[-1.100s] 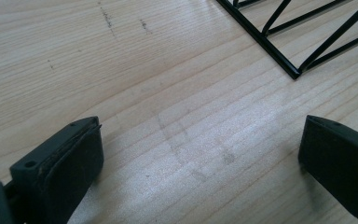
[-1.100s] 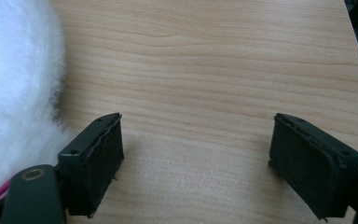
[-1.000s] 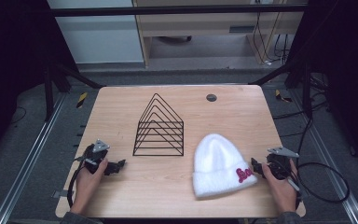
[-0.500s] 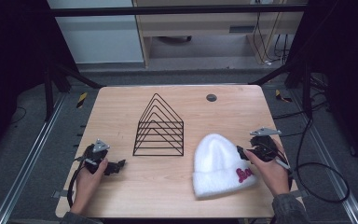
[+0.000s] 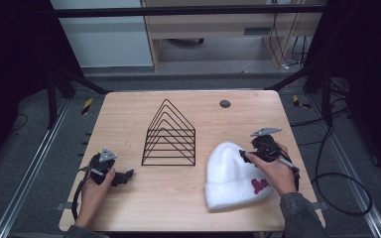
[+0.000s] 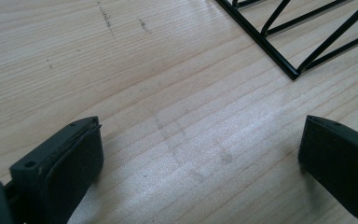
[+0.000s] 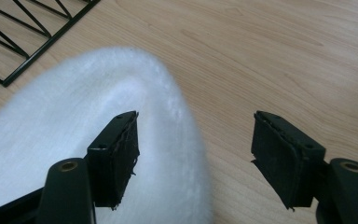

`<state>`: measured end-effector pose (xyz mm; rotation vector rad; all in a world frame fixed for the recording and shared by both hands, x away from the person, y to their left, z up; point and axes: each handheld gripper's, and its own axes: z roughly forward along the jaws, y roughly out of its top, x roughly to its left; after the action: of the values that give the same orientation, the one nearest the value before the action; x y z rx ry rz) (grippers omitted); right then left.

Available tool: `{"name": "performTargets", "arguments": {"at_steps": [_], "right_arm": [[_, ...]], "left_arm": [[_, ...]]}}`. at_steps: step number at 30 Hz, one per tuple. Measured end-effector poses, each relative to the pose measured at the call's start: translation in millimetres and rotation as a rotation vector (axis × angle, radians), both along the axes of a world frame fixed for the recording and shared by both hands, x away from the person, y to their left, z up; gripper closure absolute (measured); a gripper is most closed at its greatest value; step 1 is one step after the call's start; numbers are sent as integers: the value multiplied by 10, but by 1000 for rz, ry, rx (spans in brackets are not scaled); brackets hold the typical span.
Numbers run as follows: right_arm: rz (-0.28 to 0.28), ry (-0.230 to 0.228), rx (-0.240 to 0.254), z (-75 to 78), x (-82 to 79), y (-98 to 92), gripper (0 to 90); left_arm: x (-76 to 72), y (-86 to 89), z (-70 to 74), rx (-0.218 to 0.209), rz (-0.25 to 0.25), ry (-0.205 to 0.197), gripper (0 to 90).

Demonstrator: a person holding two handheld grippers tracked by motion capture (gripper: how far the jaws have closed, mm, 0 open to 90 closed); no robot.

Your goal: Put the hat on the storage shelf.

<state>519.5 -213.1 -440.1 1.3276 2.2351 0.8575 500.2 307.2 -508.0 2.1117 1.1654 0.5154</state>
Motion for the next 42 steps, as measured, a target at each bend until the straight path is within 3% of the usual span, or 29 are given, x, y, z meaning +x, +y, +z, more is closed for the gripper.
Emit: {"name": "performTargets", "arguments": {"at_steps": [10, 16, 21, 25, 31, 35, 39, 42], "right_arm": [[36, 36, 13, -4, 104, 62, 421], [22, 53, 36, -18, 169, 58, 428], [19, 60, 38, -68, 220, 85, 423], [27, 96, 37, -134, 274, 153, 423], [29, 116, 20, -245, 348, 224, 471], [19, 135, 39, -289, 390, 246, 497], [27, 154, 36, -329, 416, 261, 566], [47, 169, 52, -333, 417, 263, 694]], "left_arm": [[-1, -3, 0, 0, 0, 0, 0], [0, -1, 1, 3, -2, 1, 0], [1, 0, 2, 4, -4, 0, 0], [-1, -4, 0, -1, 0, 0, 0], [0, -3, 0, 1, -1, 0, 0], [0, -2, 0, 1, -1, 1, 0], [0, -2, 0, 1, -1, 0, 0], [0, -3, 0, 0, -1, 0, 0]]}}
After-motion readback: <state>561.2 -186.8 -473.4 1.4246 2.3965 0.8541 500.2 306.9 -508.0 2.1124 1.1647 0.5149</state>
